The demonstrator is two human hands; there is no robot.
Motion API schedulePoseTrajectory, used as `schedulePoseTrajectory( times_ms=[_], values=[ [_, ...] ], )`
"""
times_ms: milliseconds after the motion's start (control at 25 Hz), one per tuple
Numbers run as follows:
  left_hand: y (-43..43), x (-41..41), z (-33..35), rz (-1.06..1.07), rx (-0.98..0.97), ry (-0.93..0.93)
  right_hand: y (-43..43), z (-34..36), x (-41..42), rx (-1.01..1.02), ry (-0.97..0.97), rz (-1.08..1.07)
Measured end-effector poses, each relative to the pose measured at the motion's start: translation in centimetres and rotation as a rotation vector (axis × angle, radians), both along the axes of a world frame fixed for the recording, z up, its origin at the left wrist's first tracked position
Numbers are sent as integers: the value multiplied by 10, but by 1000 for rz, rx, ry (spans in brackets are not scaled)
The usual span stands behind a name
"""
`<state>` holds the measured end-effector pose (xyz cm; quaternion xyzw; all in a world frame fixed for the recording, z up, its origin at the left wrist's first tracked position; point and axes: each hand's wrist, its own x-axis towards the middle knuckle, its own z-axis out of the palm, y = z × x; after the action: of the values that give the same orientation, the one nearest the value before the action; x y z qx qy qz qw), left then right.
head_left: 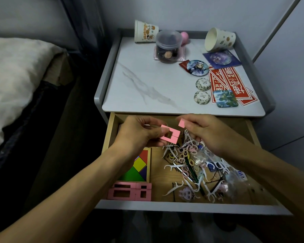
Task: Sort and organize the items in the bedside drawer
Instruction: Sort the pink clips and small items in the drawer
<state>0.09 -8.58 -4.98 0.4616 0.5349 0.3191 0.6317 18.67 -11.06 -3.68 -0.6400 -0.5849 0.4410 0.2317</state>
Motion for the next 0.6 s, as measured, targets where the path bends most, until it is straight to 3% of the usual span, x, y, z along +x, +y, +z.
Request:
schedulePoseTrajectory(
  times_ms=[160,600],
  values=[
    [-4,3,-1,-46,-2,-18,2,-7,-3,143,95,-127],
    [-6,2,0,-57,-11,-53,-2,-20,-14,338,36,-122]
  ],
)
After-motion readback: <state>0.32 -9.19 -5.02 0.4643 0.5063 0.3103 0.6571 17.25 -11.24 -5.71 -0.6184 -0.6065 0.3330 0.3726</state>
